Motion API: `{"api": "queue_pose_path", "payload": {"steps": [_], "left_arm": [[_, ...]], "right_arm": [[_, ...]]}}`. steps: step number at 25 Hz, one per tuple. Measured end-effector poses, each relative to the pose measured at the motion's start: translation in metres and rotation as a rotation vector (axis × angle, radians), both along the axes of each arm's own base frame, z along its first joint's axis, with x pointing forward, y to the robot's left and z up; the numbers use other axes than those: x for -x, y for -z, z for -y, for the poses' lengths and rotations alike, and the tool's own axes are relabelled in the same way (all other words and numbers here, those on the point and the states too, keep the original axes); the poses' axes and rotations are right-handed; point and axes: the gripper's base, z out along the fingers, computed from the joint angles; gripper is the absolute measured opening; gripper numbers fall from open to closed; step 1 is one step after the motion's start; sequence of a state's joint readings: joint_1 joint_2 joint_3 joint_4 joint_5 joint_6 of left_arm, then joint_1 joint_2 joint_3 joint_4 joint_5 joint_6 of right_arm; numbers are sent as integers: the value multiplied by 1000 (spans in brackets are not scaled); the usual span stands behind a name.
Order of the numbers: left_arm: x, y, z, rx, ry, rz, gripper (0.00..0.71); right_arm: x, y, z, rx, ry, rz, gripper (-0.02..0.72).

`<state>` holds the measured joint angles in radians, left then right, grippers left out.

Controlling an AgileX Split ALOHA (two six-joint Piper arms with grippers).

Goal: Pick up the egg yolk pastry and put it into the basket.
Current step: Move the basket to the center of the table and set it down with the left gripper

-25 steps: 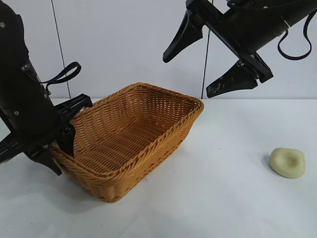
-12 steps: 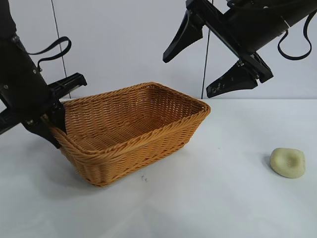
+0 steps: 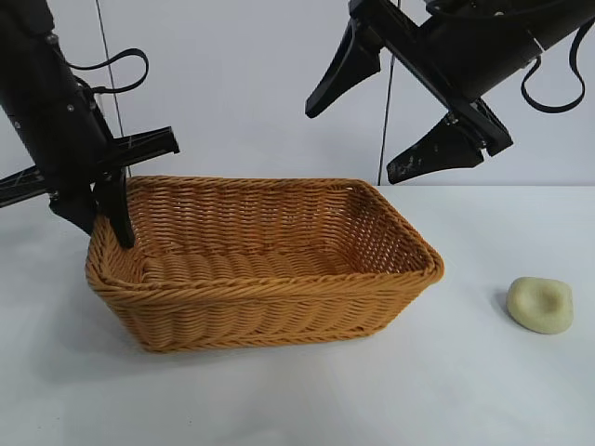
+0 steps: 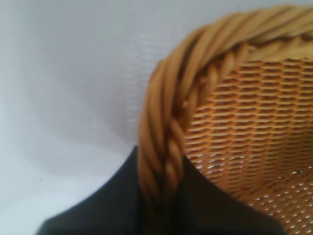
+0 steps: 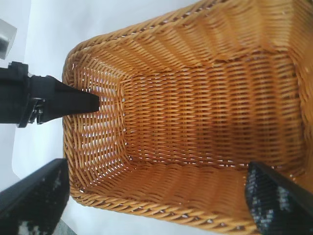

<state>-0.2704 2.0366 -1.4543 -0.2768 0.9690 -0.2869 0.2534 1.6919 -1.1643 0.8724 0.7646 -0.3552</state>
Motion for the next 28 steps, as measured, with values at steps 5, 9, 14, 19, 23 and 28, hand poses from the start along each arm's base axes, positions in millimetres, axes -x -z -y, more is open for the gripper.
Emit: {"api": "queue_pose_path", "payload": {"steps": [5, 9, 14, 19, 23, 28], "left_arm": [[-13, -2, 4, -2, 105, -2, 81], [-19, 2, 6, 2, 107, 8, 81], [-23, 19, 8, 6, 96, -10, 81], [-24, 29, 8, 9, 87, -24, 81], [-24, 29, 8, 9, 88, -24, 111], [-24, 24, 7, -4, 97, -14, 428]], "right_arm": [[0, 0, 0, 0, 0, 0, 695], [0, 0, 0, 0, 0, 0, 695], [0, 0, 0, 0, 0, 0, 695], [0, 0, 0, -1, 2, -2, 695], [0, 0, 0, -1, 2, -2, 695], [0, 0, 0, -1, 2, -2, 695]]}}
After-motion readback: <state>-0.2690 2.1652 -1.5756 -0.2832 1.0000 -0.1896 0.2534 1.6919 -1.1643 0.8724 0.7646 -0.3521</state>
